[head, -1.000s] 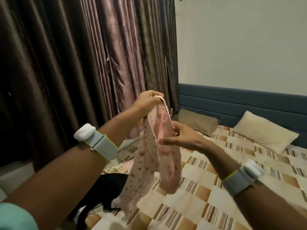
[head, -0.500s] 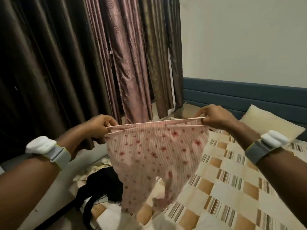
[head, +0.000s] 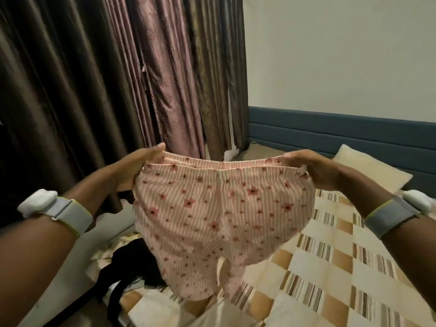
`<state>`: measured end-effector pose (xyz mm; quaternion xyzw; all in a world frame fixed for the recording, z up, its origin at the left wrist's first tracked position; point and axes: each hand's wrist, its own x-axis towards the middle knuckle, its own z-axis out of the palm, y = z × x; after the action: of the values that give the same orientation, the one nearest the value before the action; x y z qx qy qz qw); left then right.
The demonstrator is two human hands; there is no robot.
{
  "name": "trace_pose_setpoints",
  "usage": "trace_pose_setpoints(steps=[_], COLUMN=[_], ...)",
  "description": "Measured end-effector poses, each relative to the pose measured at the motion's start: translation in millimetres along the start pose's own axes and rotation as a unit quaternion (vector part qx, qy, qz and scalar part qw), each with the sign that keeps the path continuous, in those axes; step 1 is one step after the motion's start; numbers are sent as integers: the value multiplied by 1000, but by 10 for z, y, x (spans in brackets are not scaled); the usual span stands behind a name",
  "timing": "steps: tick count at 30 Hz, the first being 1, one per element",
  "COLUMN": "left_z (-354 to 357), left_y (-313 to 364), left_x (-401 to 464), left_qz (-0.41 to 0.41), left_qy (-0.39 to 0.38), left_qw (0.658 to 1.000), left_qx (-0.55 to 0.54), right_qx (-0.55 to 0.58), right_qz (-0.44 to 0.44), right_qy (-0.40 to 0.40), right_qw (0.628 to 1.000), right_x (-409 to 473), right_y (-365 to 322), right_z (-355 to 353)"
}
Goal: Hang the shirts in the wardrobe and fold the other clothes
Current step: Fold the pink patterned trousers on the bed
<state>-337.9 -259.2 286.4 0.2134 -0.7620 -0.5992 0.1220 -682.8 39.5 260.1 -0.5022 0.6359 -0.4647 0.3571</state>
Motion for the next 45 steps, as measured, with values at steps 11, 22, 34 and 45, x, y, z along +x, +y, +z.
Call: trace_pose_setpoints(steps=[11,22,34,45], left_z=[34,1523,1766,1232], left_y=[-269,-265,309,121], left_x=[254,442,84,283], left_qz=[40,128,291,225], left_qy=[145,-121,-19,168], left_qw=[963,970,941,958], left_qx=[224,167,169,63], right_qx=[-162,-53,-50,116], right_qz=[-46,-72,-20,204], right_qy=[58,119,13,-111], right_qw=[984,989,998,966], right_x=[-329,141,-135,-68], right_y=[151,94,1019,2076], right_z=[357,1356,1887,3265])
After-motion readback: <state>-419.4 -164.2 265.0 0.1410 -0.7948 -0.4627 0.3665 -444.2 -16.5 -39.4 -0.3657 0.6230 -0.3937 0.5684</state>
